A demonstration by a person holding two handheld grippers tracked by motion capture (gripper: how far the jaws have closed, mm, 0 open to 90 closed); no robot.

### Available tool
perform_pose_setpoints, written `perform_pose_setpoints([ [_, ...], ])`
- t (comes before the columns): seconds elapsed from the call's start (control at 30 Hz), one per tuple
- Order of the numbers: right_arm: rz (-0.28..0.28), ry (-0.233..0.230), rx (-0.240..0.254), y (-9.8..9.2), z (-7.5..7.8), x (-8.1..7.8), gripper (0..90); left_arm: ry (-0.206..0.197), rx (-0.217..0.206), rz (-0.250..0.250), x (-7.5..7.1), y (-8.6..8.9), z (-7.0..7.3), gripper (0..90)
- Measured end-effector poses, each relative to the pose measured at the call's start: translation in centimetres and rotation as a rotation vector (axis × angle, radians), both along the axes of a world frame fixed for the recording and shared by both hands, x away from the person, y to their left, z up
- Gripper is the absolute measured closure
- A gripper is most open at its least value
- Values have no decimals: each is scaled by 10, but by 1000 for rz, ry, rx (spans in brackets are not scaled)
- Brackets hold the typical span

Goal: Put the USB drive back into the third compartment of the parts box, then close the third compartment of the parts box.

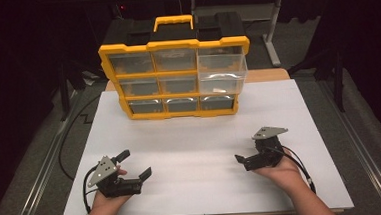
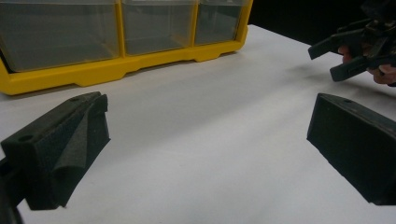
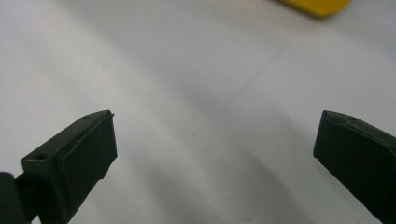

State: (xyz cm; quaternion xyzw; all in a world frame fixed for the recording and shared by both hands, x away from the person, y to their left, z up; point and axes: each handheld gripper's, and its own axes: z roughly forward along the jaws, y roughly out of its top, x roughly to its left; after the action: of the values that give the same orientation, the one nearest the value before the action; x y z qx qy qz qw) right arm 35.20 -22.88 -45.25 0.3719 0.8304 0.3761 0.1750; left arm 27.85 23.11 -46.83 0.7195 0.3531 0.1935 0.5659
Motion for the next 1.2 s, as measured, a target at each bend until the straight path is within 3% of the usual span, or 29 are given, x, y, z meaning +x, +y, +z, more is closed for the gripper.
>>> perform_pose_setpoints([
  [0.13, -33, -72, 113, -1, 0, -9, 0, 6, -2, 2, 0, 1, 0, 1],
  [0.33, -50, -171, 177, -1, 1, -23, 0, 15, -3, -2, 0, 1, 0, 1],
  [0.57, -98, -260, 300, -18, -1, -46, 1, 10, 0, 11, -1, 1, 0, 1],
  [0.73, -101, -275, 273, -28, -3, -51, 1, 2, 7, 21, -6, -5, 3, 1],
  [0.87, -102, -254, 279, -32, -7, -46, 1, 1, 12, 24, -6, -8, 2, 1],
  [0.97, -103, -258, 287, -30, -6, -44, 1, 3, 38, 22, -4, -8, 0, 1],
  [1.07, -103, -261, 254, -27, -6, -44, 1, 1, 30, 23, -4, -7, 0, 1],
  [1.2, -109, -261, 249, -25, -6, -46, 1, -1, 26, 23, -4, -6, 0, 1],
])
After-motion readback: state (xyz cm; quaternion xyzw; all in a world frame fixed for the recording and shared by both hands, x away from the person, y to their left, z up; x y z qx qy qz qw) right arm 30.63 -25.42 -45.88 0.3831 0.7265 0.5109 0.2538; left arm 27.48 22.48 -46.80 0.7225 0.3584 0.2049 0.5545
